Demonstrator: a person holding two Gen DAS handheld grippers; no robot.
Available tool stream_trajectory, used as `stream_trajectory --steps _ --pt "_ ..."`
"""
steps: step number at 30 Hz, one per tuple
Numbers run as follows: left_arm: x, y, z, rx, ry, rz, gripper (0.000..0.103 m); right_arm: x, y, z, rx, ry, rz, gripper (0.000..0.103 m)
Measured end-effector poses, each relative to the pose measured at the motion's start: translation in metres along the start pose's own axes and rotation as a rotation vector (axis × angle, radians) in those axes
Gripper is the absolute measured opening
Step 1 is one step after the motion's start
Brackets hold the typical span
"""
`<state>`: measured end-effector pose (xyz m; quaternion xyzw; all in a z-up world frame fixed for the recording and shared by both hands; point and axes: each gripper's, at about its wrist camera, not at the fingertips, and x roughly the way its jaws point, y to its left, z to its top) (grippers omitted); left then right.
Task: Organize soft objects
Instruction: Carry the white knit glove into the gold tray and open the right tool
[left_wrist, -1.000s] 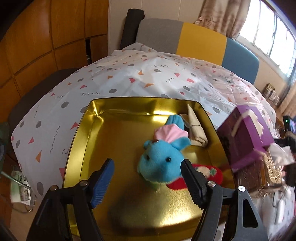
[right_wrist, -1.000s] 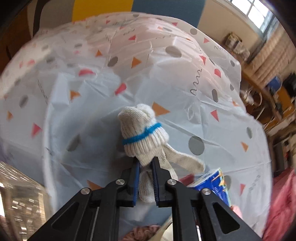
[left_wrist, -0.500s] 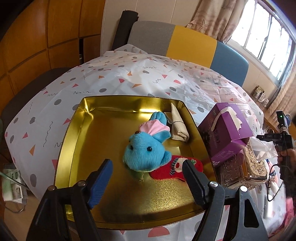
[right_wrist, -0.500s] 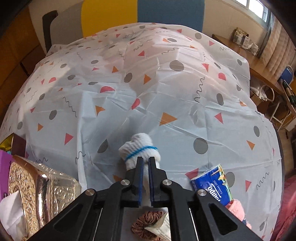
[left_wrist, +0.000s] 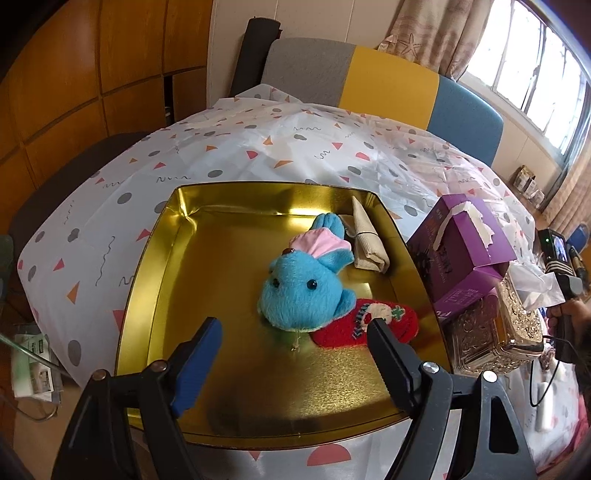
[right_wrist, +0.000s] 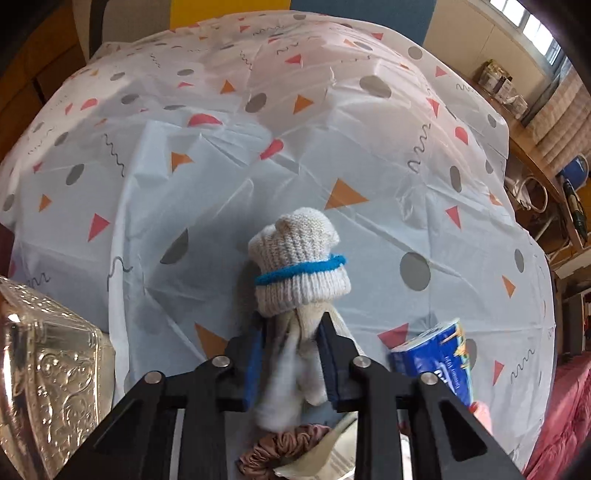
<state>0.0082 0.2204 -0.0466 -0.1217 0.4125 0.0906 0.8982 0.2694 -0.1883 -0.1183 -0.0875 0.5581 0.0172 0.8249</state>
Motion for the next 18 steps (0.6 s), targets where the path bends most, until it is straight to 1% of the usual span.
stream_trajectory --steps 2,8,11,14,18 --pt "0.001 0.001 0.0 0.002 0.003 0.003 0.081 -0.006 -0.003 0.002 0.024 -0.011 0.003 0.013" --pt "0.0 0.005 -0.004 -0.013 0.013 0.0 0.081 -0.054 -0.007 0.017 0.064 -0.115 0.026 0.013" --pt "-0.003 0.007 -0.004 -0.013 0.004 0.003 0.081 -0.078 0.004 0.031 0.06 -0.154 0.06 0.013" --pt "-0.006 0.01 -0.005 -0.013 -0.007 0.004 0.081 -0.108 0.028 0.043 0.018 -0.218 0.082 0.013" --pt "-0.011 0.016 -0.007 -0.023 -0.017 0.009 0.081 -0.148 0.062 0.057 -0.045 -0.295 0.15 0.013"
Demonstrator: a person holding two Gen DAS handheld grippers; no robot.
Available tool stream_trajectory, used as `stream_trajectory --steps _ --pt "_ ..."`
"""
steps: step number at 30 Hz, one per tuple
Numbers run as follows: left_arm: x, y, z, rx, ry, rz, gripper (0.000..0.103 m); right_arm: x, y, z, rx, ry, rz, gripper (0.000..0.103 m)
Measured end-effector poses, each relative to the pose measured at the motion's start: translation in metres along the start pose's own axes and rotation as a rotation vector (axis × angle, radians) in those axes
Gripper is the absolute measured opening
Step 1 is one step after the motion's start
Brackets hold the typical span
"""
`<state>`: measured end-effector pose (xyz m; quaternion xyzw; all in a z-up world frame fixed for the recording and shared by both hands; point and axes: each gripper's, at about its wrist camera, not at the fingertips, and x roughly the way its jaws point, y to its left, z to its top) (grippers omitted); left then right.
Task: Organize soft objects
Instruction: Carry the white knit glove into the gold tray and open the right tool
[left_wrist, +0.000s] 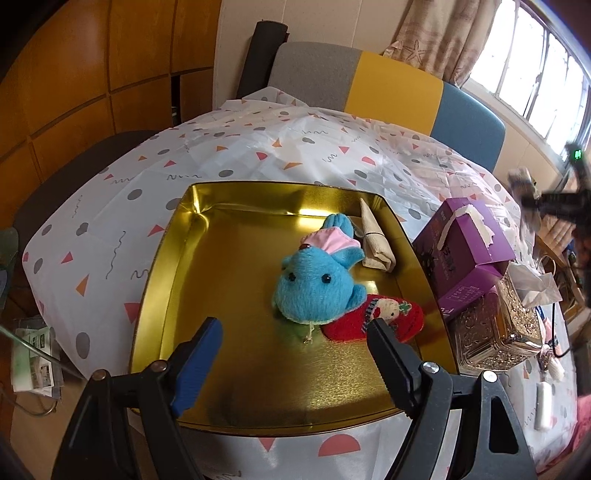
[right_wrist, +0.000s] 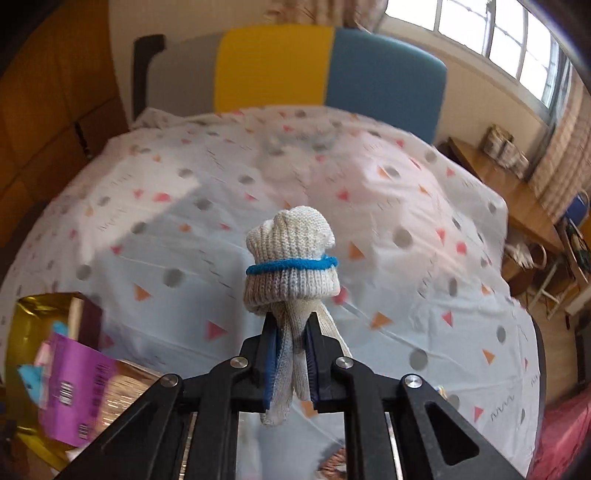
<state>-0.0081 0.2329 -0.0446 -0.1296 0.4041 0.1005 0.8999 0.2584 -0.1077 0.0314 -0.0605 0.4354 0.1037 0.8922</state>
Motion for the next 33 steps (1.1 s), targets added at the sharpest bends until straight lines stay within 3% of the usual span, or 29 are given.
stream_trajectory --steps 7,14,17,20,22,24,33 --pt "-0.01 0.019 -0.001 -0.032 -0.03 0.033 0.085 -0.039 0.101 0.016 -0.14 -0.076 0.173 0.013" --pt "-0.019 0.043 -0.005 -0.064 -0.056 0.075 0.085 -0.047 0.221 -0.007 -0.261 -0.007 0.382 0.013" --pt "-0.024 0.049 -0.007 -0.068 -0.069 0.097 0.085 -0.033 0.262 -0.025 -0.316 0.031 0.394 0.014" --pt "-0.028 0.053 -0.007 -0.062 -0.083 0.113 0.085 -0.011 0.292 -0.037 -0.351 0.046 0.346 0.015" --pt "-0.028 0.055 -0.007 -0.067 -0.08 0.103 0.085 0.002 0.302 -0.042 -0.355 0.061 0.336 0.019" --pt "-0.029 0.056 -0.008 -0.066 -0.084 0.103 0.085 0.013 0.303 -0.044 -0.337 0.077 0.31 0.031" --pt "-0.03 0.049 -0.009 -0.051 -0.1 0.113 0.085 -0.009 0.276 -0.067 -0.295 0.033 0.32 0.036"
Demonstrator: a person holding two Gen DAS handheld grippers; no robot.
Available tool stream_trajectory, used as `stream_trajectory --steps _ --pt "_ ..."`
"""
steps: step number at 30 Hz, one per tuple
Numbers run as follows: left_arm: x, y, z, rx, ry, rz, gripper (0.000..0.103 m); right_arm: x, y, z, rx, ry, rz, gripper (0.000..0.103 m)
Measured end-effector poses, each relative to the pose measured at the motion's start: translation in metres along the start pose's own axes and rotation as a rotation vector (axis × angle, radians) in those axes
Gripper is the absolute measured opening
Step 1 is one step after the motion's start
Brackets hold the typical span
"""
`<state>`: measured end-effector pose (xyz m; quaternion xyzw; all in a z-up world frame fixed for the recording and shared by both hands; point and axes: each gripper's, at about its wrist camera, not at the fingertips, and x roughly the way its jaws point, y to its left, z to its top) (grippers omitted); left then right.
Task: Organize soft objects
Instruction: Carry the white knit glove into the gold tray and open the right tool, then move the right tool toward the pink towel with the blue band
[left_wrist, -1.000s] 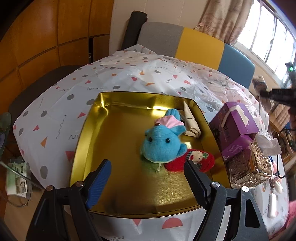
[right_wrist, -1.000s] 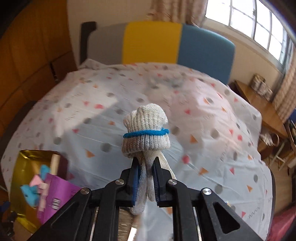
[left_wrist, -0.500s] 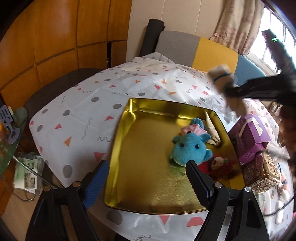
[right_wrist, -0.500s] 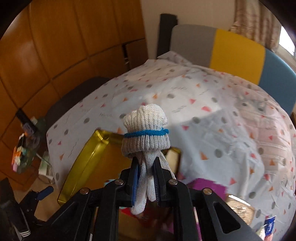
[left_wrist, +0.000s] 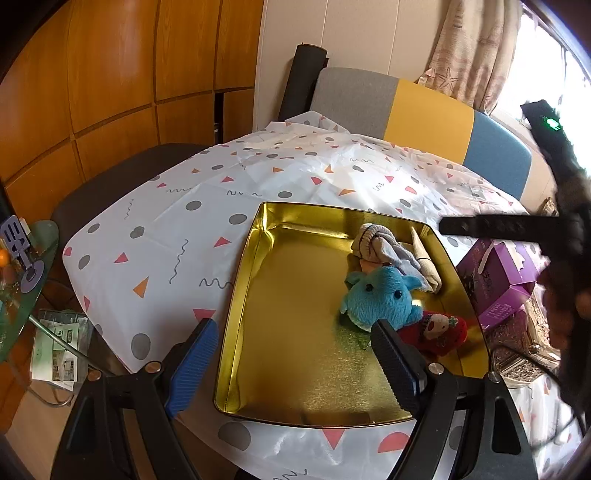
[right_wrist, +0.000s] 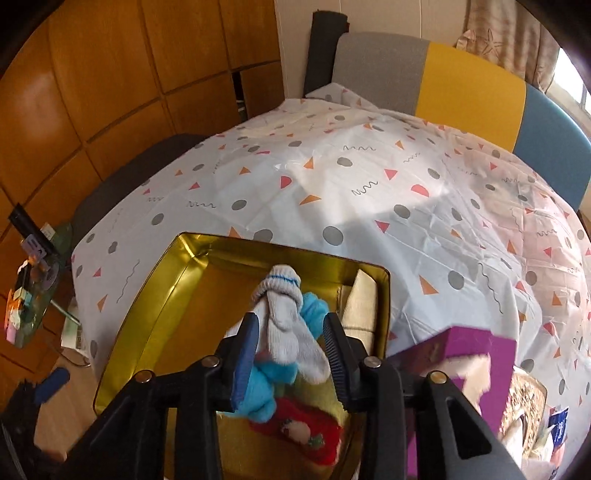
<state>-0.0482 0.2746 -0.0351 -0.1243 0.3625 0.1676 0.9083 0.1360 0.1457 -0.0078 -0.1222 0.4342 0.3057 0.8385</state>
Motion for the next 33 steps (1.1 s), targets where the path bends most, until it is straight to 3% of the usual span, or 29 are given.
stream_trajectory --steps 7,18,26,33 --pt "-0.003 -0.004 -0.001 0.004 0.0 0.001 0.086 -0.031 0.006 -0.041 -0.076 -0.084 -0.081 0.037" --pt "-0.014 -0.024 -0.004 0.077 -0.023 -0.001 0.086 -0.089 -0.013 -0.088 -0.081 -0.226 -0.139 0.038" --pt "-0.02 -0.042 -0.005 0.135 -0.038 -0.018 0.086 -0.12 -0.061 -0.124 -0.008 -0.26 -0.22 0.039" --pt "-0.021 -0.06 -0.007 0.178 -0.035 -0.043 0.085 -0.143 -0.132 -0.159 0.14 -0.235 -0.356 0.039"
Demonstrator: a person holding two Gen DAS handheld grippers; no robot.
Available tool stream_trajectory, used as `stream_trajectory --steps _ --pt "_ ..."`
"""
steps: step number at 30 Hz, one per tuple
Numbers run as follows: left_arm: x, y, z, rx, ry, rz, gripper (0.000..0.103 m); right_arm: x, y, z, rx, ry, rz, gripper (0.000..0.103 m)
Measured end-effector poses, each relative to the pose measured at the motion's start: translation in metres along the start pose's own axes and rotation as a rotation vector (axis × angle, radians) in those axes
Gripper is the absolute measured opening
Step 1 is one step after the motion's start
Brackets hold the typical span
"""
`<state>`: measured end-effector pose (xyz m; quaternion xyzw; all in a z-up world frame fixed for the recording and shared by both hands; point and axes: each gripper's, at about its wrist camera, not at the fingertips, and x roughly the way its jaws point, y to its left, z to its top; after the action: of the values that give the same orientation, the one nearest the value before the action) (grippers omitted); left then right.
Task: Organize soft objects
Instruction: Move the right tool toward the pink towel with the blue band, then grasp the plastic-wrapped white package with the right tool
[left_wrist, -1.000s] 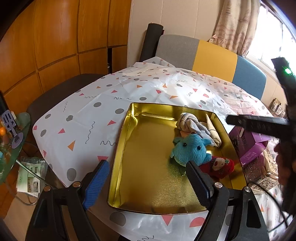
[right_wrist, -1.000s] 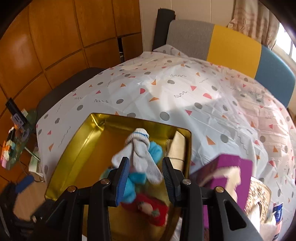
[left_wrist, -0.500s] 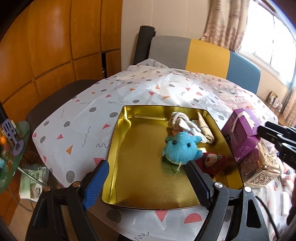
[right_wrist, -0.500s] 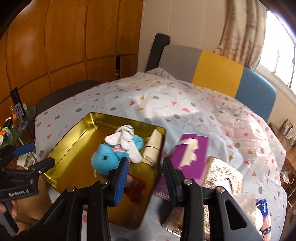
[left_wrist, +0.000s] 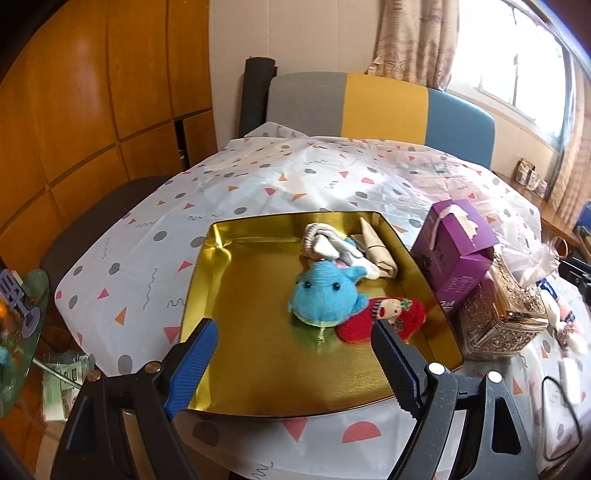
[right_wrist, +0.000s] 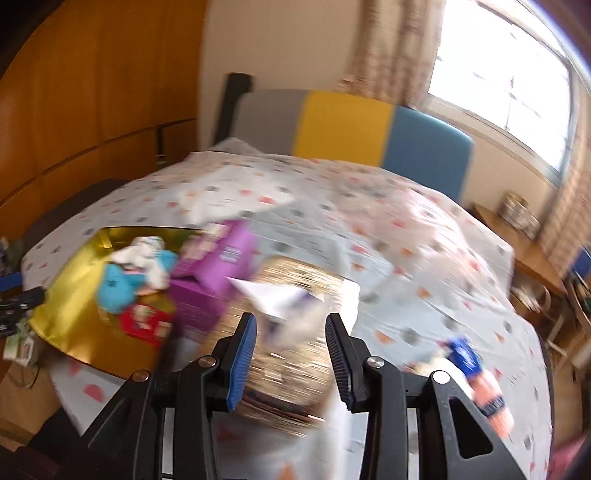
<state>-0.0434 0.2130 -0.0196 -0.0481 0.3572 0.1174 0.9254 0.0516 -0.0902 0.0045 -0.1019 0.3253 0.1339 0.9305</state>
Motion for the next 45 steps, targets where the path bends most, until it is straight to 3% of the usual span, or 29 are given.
stream_trajectory --steps 4,8,13,14,17,19,24,27,30,33,35,38,41,45 --pt "0.002 -0.01 0.0 0.023 0.012 -0.028 0.085 0.001 -0.056 -0.015 0.089 0.032 -0.122 0.039" --pt "0.001 -0.024 -0.001 0.067 0.015 -0.102 0.085 -0.001 -0.119 -0.036 0.235 0.046 -0.262 0.039" --pt "-0.008 -0.054 -0.001 0.157 0.005 -0.21 0.085 -0.005 -0.208 -0.089 0.585 0.054 -0.428 0.039" --pt "-0.009 -0.061 0.0 0.174 0.007 -0.239 0.085 -0.004 -0.224 -0.102 0.665 0.091 -0.457 0.039" --pt "-0.01 -0.084 0.0 0.217 0.019 -0.295 0.085 -0.011 -0.261 -0.128 0.918 0.083 -0.398 0.039" --pt "-0.011 -0.099 -0.003 0.251 0.035 -0.327 0.085 -0.012 -0.271 -0.139 0.987 0.102 -0.4 0.039" --pt "-0.013 -0.132 -0.011 0.331 0.065 -0.392 0.085 -0.007 -0.273 -0.154 1.115 0.13 -0.3 0.039" --pt "-0.016 -0.149 -0.02 0.383 0.076 -0.438 0.084 -0.004 -0.266 -0.148 1.078 0.126 -0.263 0.039" --pt "-0.018 -0.157 -0.027 0.414 0.084 -0.465 0.084 0.007 -0.249 -0.13 0.963 0.129 -0.165 0.039" --pt "-0.019 -0.16 -0.03 0.435 0.089 -0.49 0.084 0.025 -0.216 -0.099 0.724 0.183 -0.078 0.04" --pt "-0.021 -0.159 -0.031 0.44 0.084 -0.506 0.085 0.041 -0.189 -0.077 0.482 0.247 -0.046 0.046" --pt "-0.019 -0.158 -0.031 0.428 0.096 -0.516 0.085 0.069 -0.166 -0.061 0.224 0.332 -0.06 0.054" --pt "-0.017 -0.159 -0.032 0.423 0.106 -0.512 0.085 0.098 -0.163 -0.057 0.088 0.443 -0.05 0.062" --pt "-0.015 -0.158 -0.032 0.414 0.12 -0.515 0.085 0.128 -0.167 -0.057 -0.003 0.529 -0.09 0.064"
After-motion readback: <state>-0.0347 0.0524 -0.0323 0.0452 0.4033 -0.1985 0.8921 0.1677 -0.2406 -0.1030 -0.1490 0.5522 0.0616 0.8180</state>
